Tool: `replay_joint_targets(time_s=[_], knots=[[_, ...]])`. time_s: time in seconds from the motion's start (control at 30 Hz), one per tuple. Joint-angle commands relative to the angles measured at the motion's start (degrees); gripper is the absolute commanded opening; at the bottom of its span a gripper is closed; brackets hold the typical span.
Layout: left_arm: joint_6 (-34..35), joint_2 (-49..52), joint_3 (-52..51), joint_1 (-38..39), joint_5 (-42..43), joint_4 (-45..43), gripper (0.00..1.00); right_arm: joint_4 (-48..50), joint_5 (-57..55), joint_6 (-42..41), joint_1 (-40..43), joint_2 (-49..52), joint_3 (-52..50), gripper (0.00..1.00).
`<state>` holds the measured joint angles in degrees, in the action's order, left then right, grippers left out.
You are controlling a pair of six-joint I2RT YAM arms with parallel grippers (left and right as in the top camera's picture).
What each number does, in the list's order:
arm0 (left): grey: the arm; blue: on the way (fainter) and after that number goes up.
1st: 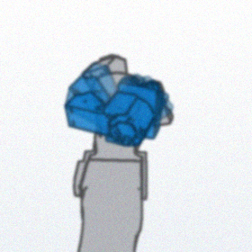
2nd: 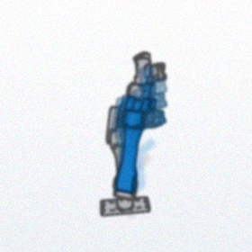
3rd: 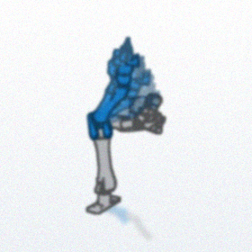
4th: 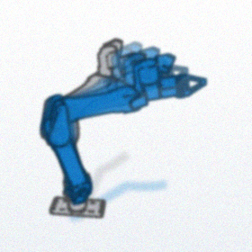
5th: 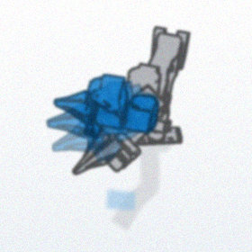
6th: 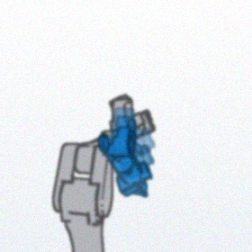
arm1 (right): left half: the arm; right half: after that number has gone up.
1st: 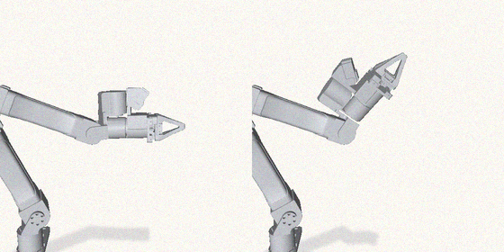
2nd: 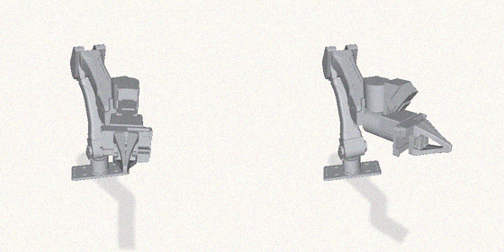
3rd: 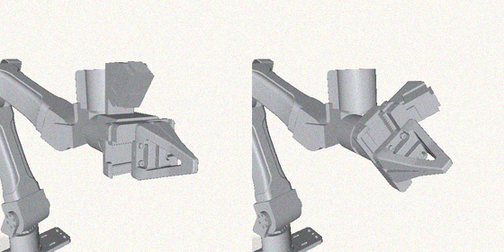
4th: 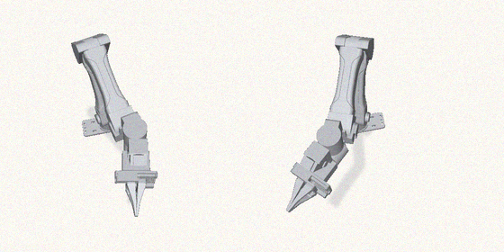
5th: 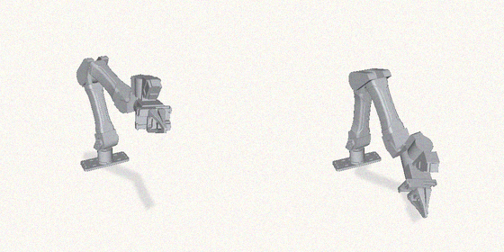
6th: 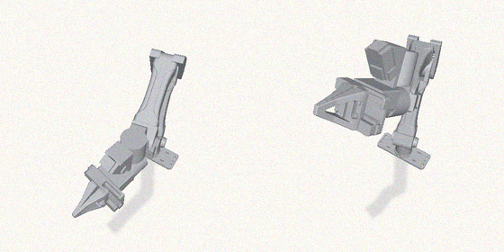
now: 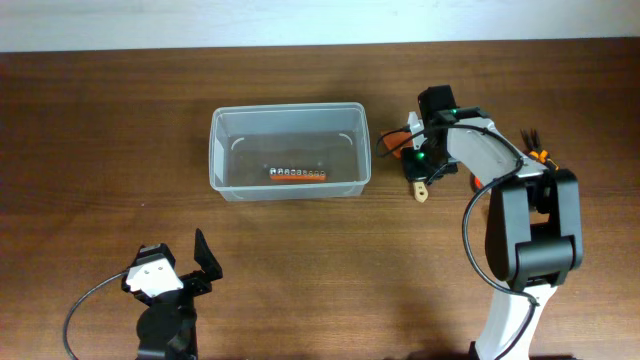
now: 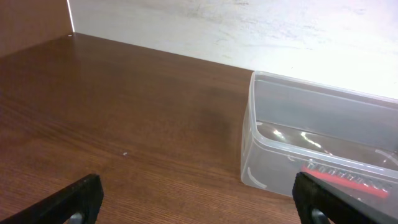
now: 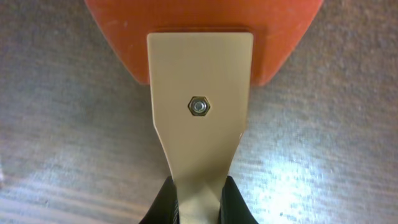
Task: Pack container
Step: 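Lift the scraper into the container and open the right gripper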
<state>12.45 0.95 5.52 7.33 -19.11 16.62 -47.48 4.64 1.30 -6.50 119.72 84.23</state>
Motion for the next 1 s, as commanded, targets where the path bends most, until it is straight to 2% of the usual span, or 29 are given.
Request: replay_joint_targets(time_s=[0.0, 0.07, 0.17, 0.33, 0.43, 0.5, 0.7, 0.8, 0.97], knots=[[-0.5, -0.26, -0.2, 0.17, -0.22, 0.09, 0.99, -2.08, 0.55, -0.2, 0.17, -5.49, 6.43, 0.04], [-0.5, -0.26, -0.2, 0.17, -0.22, 0.09, 0.99, -4.26, 0.57, 0.48, 0.15, -7.08, 10.14, 0.04], [-0.5, -0.26, -0.2, 0.17, -0.2, 0.09, 0.99, -10.14, 0.79, 5.64, 0.0, -10.84, 19.91, 0.04], [-0.5, -0.26, -0.2, 0.17, -0.2, 0.09, 0.99, -13.46, 1.53, 8.46, -1.97, -12.28, 26.51, 0.04], [-0.5, -0.26, -0.2, 0.17, -0.2, 0.09, 0.99, -14.1, 6.36, 17.18, -4.57, -12.37, 27.12, 0.04], [-0.5, -0.26, -0.2, 0.17, -0.22, 0.09, 0.99, -14.99, 10.49, 25.81, -7.34, -12.37, 27.1, 0.04], [-0.5, -0.26, -0.2, 0.17, -0.2, 0.09, 0.99, -16.63, 11.02, 51.8, -18.36, -12.31, 26.95, 0.04], [-0.5, -0.26, -0.2, 0.17, -0.22, 0.09, 0.99, -16.57, 10.56, 55.93, -21.99, -11.37, 26.95, 0.04], [-0.5, -0.26, -0.2, 0.17, -0.2, 0.09, 0.99, -15.76, 8.66, 55.84, -24.83, -6.1, 26.88, 0.04]])
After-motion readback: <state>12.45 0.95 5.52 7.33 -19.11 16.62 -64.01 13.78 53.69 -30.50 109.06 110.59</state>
